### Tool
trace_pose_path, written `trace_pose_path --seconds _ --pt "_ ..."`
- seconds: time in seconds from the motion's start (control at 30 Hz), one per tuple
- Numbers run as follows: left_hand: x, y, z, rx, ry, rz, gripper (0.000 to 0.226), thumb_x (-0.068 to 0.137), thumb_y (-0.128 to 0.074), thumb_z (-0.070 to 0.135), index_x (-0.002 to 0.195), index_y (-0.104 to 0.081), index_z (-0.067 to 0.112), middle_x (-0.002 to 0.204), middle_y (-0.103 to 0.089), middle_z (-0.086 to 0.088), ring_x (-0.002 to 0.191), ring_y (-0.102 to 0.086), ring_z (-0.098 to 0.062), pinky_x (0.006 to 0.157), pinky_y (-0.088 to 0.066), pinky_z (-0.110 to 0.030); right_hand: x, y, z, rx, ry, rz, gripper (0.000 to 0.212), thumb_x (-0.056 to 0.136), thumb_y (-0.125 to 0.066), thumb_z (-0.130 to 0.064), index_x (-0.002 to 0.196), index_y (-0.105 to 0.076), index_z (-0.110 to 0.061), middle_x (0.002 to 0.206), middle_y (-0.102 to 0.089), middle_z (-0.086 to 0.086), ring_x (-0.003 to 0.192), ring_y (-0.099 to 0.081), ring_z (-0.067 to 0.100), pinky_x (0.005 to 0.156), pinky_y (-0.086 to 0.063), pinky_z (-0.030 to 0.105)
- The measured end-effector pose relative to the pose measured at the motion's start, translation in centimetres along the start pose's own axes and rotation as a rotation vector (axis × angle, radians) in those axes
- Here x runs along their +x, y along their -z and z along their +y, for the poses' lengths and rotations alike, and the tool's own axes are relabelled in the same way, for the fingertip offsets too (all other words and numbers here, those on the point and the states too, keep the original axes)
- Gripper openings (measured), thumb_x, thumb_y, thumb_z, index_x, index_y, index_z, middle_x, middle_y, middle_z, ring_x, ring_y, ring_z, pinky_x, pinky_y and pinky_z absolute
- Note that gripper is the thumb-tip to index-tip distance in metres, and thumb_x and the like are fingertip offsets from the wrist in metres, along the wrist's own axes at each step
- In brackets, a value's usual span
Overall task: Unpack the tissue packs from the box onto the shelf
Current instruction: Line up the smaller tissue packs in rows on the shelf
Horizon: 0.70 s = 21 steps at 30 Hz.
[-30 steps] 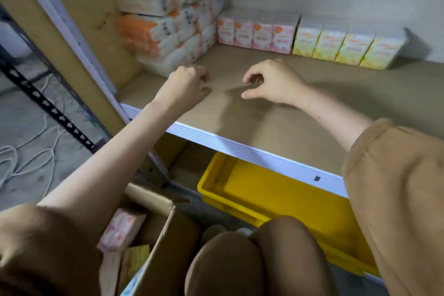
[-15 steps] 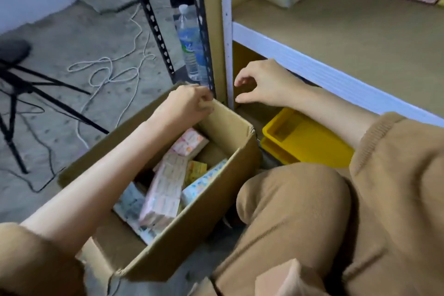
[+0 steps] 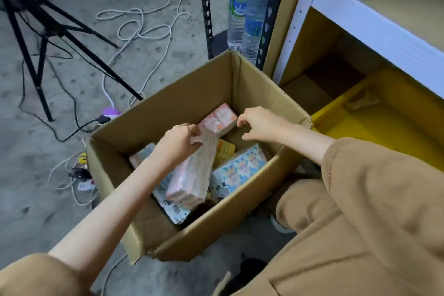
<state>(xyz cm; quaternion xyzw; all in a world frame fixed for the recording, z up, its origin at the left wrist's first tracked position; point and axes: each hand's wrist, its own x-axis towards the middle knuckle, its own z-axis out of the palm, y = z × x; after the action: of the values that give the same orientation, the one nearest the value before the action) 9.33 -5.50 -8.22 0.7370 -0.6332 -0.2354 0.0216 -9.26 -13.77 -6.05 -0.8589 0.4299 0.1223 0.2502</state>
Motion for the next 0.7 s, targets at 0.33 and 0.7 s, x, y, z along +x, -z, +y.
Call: trace_pose_path --seconds 0.33,0.7 --pt "2.6 -5.8 -4.5 -0.267 0.419 -0.282 0.059 0.083 -0.066 0.034 0.128 -0.049 0.001 0.13 -0.057 -0.017 0.119 -0.054 -0.03 0.093 -0.044 -0.033 6.6 -6.3 0.8 -0.074 0.057 -0.395 0.056 0.079 -0.069 -0.011 0.131 -0.049 -0.014 0.135 -0.048 0.011 0.12 -0.049 0.026 0.094 -0.044 0.031" --pt "3.5 -7.0 -5.5 -0.492 0.657 -0.431 0.085 0.071 -0.074 0.044 0.136 -0.041 0.0 0.134 -0.054 -0.017 0.12 -0.054 -0.031 0.1 -0.047 -0.037 10.8 -12.5 -0.7 -0.228 0.084 -0.785 0.072 0.066 -0.077 -0.006 0.132 -0.048 -0.004 0.131 -0.056 0.014 0.112 -0.058 0.033 0.095 -0.052 0.045"
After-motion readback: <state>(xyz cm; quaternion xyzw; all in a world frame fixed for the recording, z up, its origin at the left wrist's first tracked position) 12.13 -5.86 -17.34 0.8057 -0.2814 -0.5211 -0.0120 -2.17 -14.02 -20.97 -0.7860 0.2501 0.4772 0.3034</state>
